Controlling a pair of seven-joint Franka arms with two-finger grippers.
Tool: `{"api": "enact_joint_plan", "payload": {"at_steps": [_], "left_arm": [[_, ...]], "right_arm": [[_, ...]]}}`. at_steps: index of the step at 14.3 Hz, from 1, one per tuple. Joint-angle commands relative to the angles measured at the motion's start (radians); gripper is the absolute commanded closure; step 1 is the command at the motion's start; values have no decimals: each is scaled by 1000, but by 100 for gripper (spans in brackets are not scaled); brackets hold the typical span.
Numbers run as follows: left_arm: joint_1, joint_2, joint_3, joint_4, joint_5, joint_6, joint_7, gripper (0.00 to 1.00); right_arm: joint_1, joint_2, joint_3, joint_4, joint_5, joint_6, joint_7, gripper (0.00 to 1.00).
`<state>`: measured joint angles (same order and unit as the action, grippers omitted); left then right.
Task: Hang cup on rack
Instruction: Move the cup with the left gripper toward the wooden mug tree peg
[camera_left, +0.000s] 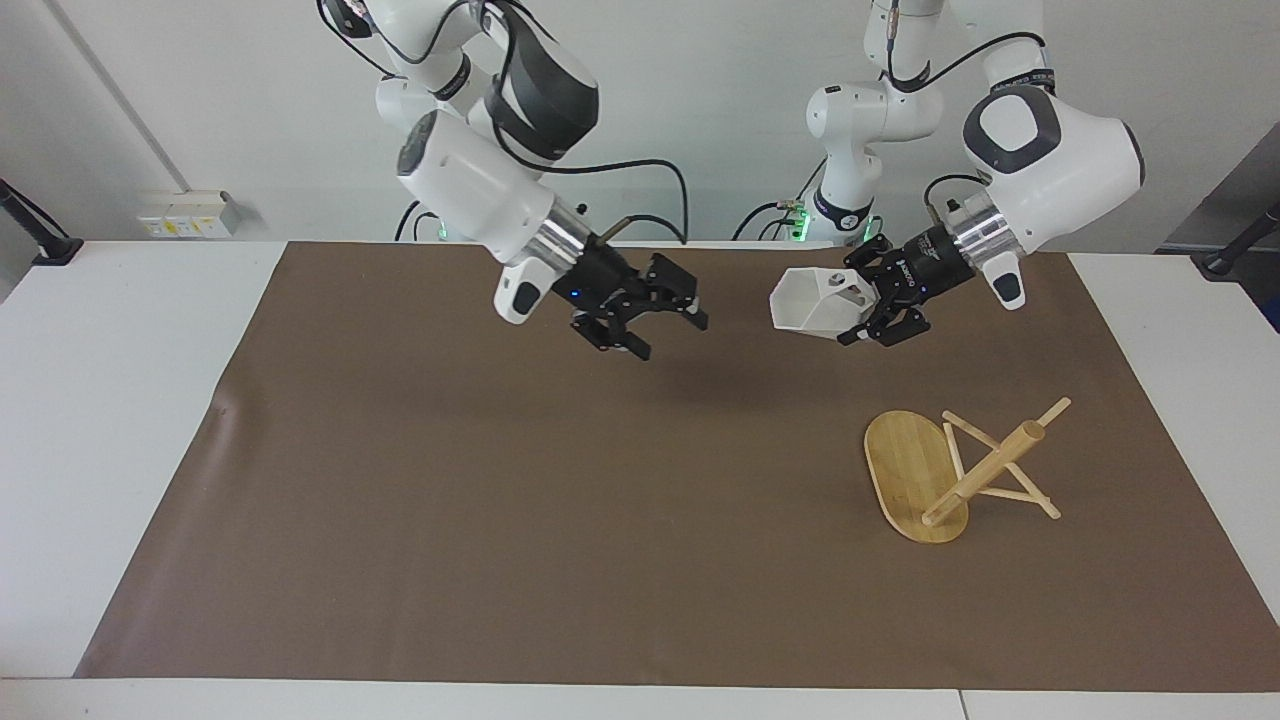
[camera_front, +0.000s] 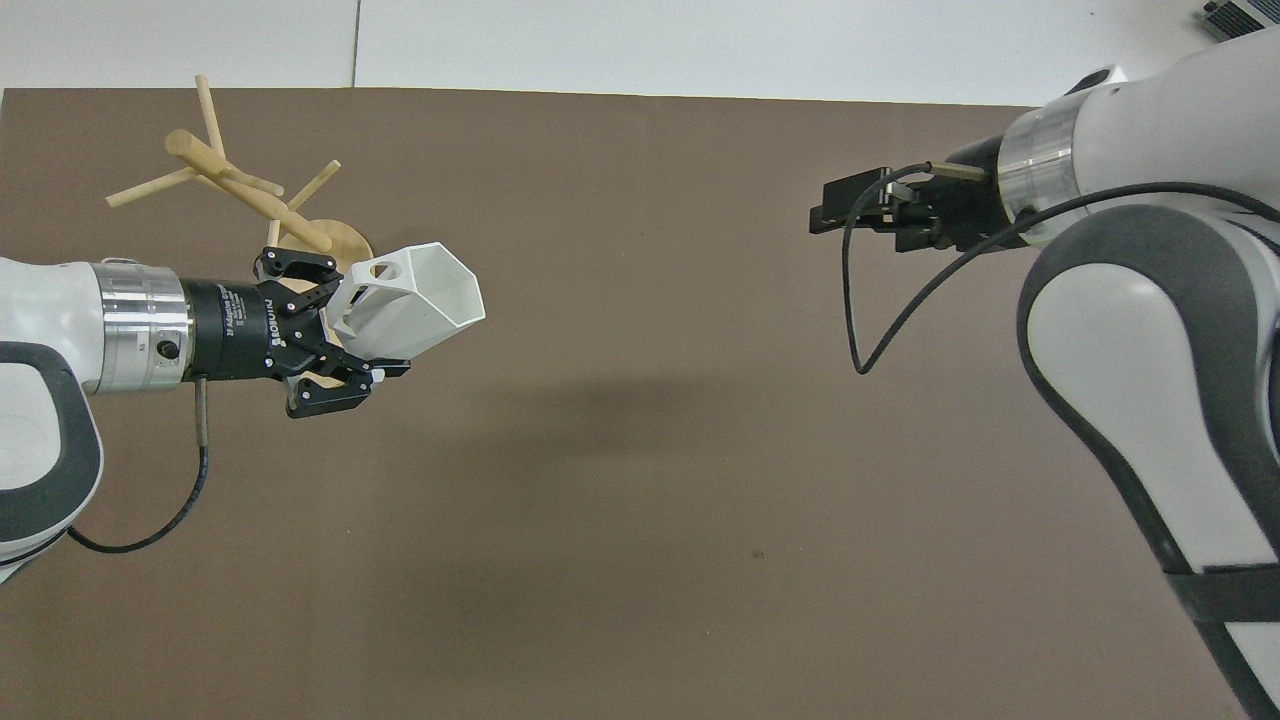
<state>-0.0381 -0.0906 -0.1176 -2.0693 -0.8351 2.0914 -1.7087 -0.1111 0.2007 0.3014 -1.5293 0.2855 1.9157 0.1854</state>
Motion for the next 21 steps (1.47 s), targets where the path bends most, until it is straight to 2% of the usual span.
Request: {"api": "enact_joint_plan", "payload": {"at_steps": [1,5,6,8,9,12,21], "left_arm": [[-9,-37,9,-63,16,87,-71,100],[-12,-35,7,-92,16,218,-176,100],[-14,-31,7,-101,16,260,-210,100],[-14,-23,7,-104,16,288,-239,100],[-14,-20,7,-104,16,297,-246,100],[-23,-8,6,-115,16,376,-268,100],[-43,63,7,-106,16,556,-388,100]], "right_arm": [[8,-15,-95,-11,-72,-23,-29,0],[8,-30,-224,-38,-87,-20,-29,0],[8,-32,-244,-38,-129,-21,-30,0],[8,-33,-248,-38,-283,-21,-40,0],[10,-38,-255,-38,-322,-21,-56,0],[10,-66,-286,-35,-330,-76,-72,0],[11,-144,-278,-22,-304,-280,-60,0]]}}
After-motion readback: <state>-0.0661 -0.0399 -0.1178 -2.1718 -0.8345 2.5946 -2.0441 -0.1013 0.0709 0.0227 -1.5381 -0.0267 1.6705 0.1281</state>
